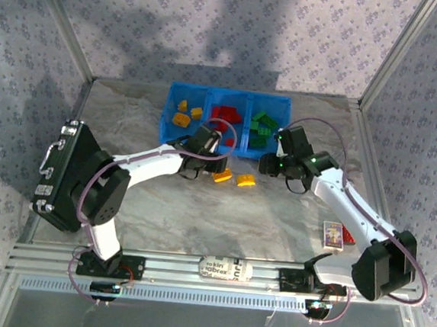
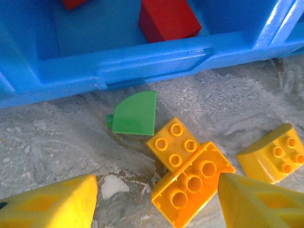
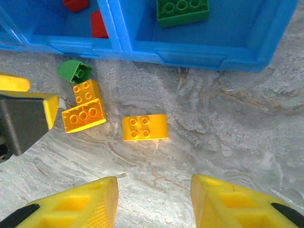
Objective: Sort the legos into containers by color
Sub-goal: Pick up the lego from the center of the table.
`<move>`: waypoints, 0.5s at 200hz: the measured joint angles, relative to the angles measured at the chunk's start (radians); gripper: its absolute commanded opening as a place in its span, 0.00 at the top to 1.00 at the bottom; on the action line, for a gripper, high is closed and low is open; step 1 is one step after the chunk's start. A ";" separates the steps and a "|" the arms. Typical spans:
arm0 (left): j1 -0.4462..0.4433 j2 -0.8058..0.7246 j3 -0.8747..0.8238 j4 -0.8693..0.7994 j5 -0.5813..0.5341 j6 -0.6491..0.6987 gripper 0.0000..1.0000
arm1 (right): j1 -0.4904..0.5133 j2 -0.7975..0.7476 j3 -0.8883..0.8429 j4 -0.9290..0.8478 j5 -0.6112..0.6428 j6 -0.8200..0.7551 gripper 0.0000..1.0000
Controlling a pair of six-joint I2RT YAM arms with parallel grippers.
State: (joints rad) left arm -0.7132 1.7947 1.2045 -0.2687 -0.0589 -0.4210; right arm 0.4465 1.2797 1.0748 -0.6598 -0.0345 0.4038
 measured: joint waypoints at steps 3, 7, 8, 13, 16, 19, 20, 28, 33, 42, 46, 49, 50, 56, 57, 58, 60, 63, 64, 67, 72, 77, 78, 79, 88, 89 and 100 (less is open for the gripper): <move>0.001 0.008 0.007 -0.003 -0.003 0.003 0.33 | -0.002 -0.005 -0.005 0.000 0.000 0.000 0.54; 0.002 0.017 0.015 -0.006 -0.005 0.007 0.33 | -0.004 -0.013 -0.011 0.002 0.000 0.002 0.55; 0.002 0.021 0.018 -0.009 -0.006 0.010 0.33 | -0.005 -0.014 -0.013 0.002 0.000 0.002 0.55; 0.003 0.031 0.029 -0.015 -0.010 0.014 0.33 | -0.007 -0.021 -0.020 0.002 0.000 0.003 0.55; 0.003 0.039 0.037 -0.020 -0.011 0.016 0.33 | -0.008 -0.025 -0.024 0.003 0.000 0.003 0.55; 0.004 0.048 0.047 -0.026 -0.014 0.021 0.33 | -0.009 -0.029 -0.028 0.005 0.000 0.003 0.55; 0.004 0.050 0.048 -0.026 -0.014 0.021 0.33 | -0.010 -0.031 -0.030 0.005 0.000 0.003 0.55; 0.005 0.070 0.067 -0.029 -0.019 0.029 0.33 | -0.013 -0.038 -0.039 0.006 0.000 0.004 0.55; 0.005 0.081 0.078 -0.032 -0.021 0.032 0.34 | -0.014 -0.042 -0.045 0.007 0.000 0.004 0.56; 0.006 0.099 0.095 -0.040 -0.027 0.038 0.34 | -0.017 -0.048 -0.055 0.010 -0.001 0.006 0.56; 0.006 0.106 0.102 -0.043 -0.029 0.040 0.34 | -0.017 -0.051 -0.060 0.011 -0.003 0.007 0.56; 0.007 0.111 0.109 -0.049 -0.032 0.040 0.34 | -0.017 -0.053 -0.065 0.013 -0.004 0.007 0.56; 0.007 0.113 0.110 -0.050 -0.033 0.041 0.34 | -0.017 -0.053 -0.066 0.013 -0.004 0.007 0.56; 0.007 0.126 0.125 -0.056 -0.037 0.045 0.34 | -0.017 -0.057 -0.073 0.014 -0.005 0.007 0.56; 0.007 0.128 0.126 -0.057 -0.037 0.046 0.34 | -0.017 -0.058 -0.076 0.015 -0.005 0.007 0.56; 0.007 0.129 0.128 -0.058 -0.038 0.047 0.34 | -0.017 -0.058 -0.077 0.015 -0.005 0.007 0.56; 0.007 0.135 0.132 -0.058 -0.039 0.047 0.34 | -0.017 -0.060 -0.080 0.016 -0.005 0.007 0.56; 0.007 0.140 0.138 -0.061 -0.040 0.048 0.35 | -0.017 -0.062 -0.084 0.016 -0.005 0.007 0.56; 0.007 0.141 0.140 -0.062 -0.040 0.049 0.35 | -0.017 -0.063 -0.085 0.016 -0.005 0.007 0.56; 0.007 0.148 0.146 -0.065 -0.041 0.052 0.35 | -0.019 -0.065 -0.090 0.017 -0.007 0.007 0.56; 0.007 0.157 0.156 -0.069 -0.043 0.055 0.35 | -0.019 -0.069 -0.097 0.018 -0.008 0.007 0.56; 0.007 0.166 0.163 -0.073 -0.047 0.058 0.35 | -0.020 -0.072 -0.103 0.018 -0.008 0.007 0.56; 0.007 0.166 0.163 -0.073 -0.047 0.058 0.35 | -0.020 -0.072 -0.104 0.018 -0.008 0.007 0.56; 0.007 0.167 0.164 -0.073 -0.047 0.058 0.35 | -0.020 -0.073 -0.105 0.018 -0.008 0.007 0.56; 0.008 0.179 0.175 -0.080 -0.053 0.064 0.35 | -0.024 -0.079 -0.114 0.019 -0.008 0.008 0.57; 0.008 0.180 0.177 -0.081 -0.055 0.064 0.35 | -0.024 -0.080 -0.114 0.020 -0.008 0.008 0.56; 0.008 0.193 0.191 -0.090 -0.062 0.070 0.36 | -0.029 -0.088 -0.122 0.024 -0.010 0.010 0.57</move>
State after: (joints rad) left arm -0.7055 1.9881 1.3952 -0.3584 -0.1207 -0.3511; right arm 0.4179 1.1915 0.9524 -0.6361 -0.0441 0.4141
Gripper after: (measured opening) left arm 0.648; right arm 0.437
